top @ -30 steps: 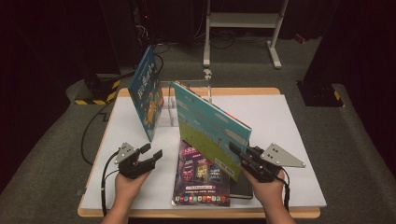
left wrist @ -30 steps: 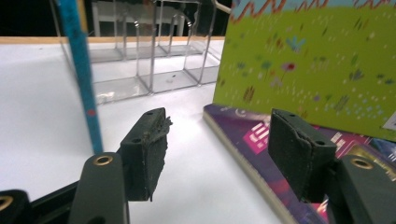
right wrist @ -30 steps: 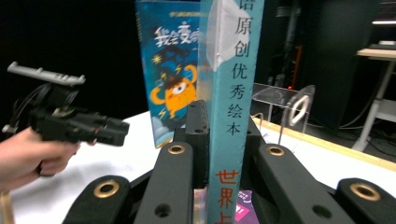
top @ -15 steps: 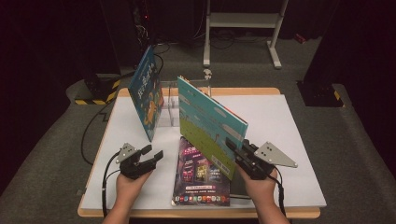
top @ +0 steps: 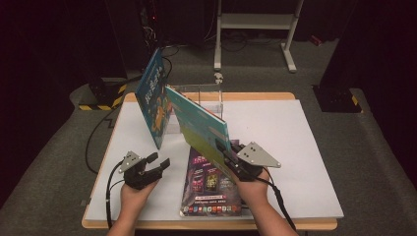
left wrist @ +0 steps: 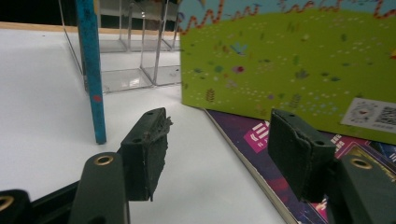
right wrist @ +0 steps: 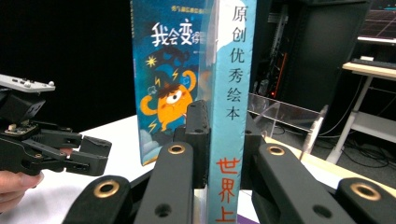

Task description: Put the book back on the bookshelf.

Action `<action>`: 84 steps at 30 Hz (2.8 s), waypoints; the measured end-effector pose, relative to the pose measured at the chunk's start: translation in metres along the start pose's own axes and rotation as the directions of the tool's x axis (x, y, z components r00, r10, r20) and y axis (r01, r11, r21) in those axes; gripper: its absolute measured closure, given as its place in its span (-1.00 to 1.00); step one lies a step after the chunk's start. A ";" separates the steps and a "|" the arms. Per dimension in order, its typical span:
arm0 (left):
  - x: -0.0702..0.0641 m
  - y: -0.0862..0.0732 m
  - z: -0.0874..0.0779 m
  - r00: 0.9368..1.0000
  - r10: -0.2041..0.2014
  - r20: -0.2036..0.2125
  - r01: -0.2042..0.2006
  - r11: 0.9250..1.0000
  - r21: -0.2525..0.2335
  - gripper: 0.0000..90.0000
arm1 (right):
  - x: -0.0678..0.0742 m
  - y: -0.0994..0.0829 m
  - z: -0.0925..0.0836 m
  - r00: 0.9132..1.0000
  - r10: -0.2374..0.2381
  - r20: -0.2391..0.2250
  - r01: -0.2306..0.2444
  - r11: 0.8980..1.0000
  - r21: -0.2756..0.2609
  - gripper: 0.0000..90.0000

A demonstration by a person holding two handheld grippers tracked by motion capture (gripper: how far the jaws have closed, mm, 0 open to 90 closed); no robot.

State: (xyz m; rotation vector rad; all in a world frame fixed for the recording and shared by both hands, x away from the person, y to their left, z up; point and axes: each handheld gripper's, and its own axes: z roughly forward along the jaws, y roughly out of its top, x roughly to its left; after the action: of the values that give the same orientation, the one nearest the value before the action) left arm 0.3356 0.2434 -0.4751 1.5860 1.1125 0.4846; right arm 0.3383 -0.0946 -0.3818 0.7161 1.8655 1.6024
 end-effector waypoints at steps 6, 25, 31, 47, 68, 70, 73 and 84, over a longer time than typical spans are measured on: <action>-0.012 0.007 -0.008 0.999 0.045 0.030 -0.043 0.997 -0.070 -0.12 | 0.001 0.002 0.001 1.000 0.016 0.005 -0.016 1.000 0.011 0.79; -0.092 0.085 0.040 0.979 0.193 0.071 -0.178 0.969 -0.174 0.28 | 0.008 0.000 0.000 0.997 0.071 -0.017 -0.071 0.997 0.003 0.74; -0.092 0.084 0.042 0.982 0.175 0.067 -0.161 0.971 -0.176 0.27 | 0.002 -0.009 -0.006 0.988 0.139 -0.065 -0.136 0.990 0.043 0.50; -0.096 0.085 0.022 0.969 0.136 0.206 -0.100 0.980 -0.173 -0.17 | 0.013 -0.034 -0.035 0.997 -0.003 -0.073 0.011 0.993 0.121 0.76; -0.129 0.069 -0.014 0.989 0.088 0.120 -0.065 0.981 -0.184 -0.80 | 0.064 -0.043 -0.022 0.969 -0.006 -0.249 0.043 0.989 0.141 0.53; -0.128 0.068 -0.020 0.988 0.102 0.114 -0.081 0.981 -0.177 -0.74 | 0.062 -0.045 -0.024 0.957 0.028 -0.288 0.007 0.993 0.120 0.38; -0.127 0.065 -0.028 0.985 0.139 0.098 -0.121 0.977 -0.176 -0.56 | 0.059 -0.045 -0.033 0.940 0.054 -0.336 -0.021 0.994 0.103 0.25; -0.109 0.057 -0.060 0.985 0.169 0.034 -0.162 0.974 -0.158 0.11 | 0.021 -0.059 -0.063 0.965 0.133 -0.226 -0.113 0.989 0.100 0.17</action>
State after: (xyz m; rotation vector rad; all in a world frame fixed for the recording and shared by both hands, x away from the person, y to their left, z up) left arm 0.2598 0.1848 -0.3780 1.5520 0.8897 0.6261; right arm 0.2764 -0.1307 -0.4342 0.7192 2.1051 1.7569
